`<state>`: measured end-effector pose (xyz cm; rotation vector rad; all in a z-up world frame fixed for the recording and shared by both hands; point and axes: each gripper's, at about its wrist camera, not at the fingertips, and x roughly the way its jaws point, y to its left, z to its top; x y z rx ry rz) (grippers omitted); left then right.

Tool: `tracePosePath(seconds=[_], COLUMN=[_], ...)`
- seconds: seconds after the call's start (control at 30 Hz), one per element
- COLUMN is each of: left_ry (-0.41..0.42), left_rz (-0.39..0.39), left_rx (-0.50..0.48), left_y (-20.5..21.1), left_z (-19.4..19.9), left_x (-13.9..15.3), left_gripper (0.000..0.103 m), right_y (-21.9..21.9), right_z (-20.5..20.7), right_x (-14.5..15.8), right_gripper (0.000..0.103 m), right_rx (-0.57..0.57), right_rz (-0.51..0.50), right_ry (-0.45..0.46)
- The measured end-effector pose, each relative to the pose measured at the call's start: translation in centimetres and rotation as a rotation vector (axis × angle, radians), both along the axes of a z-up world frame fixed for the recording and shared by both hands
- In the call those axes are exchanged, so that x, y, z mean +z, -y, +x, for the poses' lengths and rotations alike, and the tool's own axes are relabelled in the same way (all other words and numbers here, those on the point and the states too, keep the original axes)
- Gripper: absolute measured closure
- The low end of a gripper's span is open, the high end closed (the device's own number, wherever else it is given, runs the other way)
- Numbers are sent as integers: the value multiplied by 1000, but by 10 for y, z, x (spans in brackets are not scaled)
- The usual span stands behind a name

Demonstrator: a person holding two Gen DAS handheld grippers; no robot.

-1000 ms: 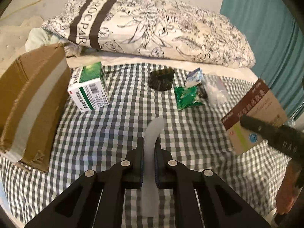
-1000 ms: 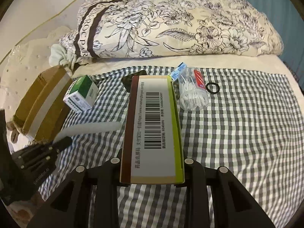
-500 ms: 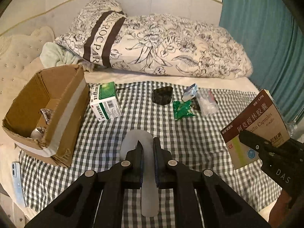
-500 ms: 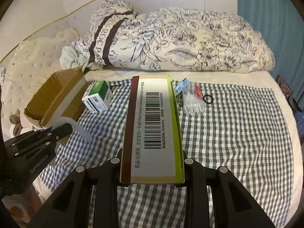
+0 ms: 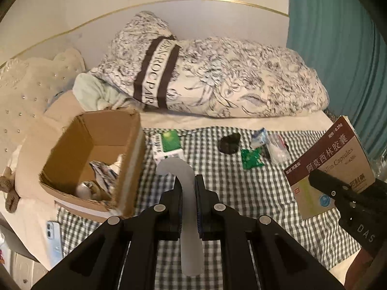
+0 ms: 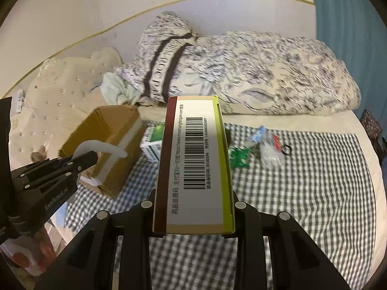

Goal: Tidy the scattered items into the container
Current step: 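Carry the white tube with the left tool while the right tool carries the capsule box to the box, then release the tube into the box while the right tool drops the capsule box inside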

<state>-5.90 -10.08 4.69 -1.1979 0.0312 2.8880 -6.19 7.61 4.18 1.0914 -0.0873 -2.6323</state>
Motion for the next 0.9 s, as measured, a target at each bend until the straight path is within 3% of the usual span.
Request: tracePosePath(seconds=[0.5, 0.9], left_ry=[-25, 20], left_rz=[6, 17], left_rx=[173, 213], left_y=[129, 193], left_z=[-31, -76], left_x=[16, -24], left_gripper=[94, 94], right_y=[141, 244], right_z=[-55, -119], right_x=[13, -21], right_gripper=[74, 75], right_rx=[238, 334], right_rz=[-51, -76], right_ry=[-14, 59])
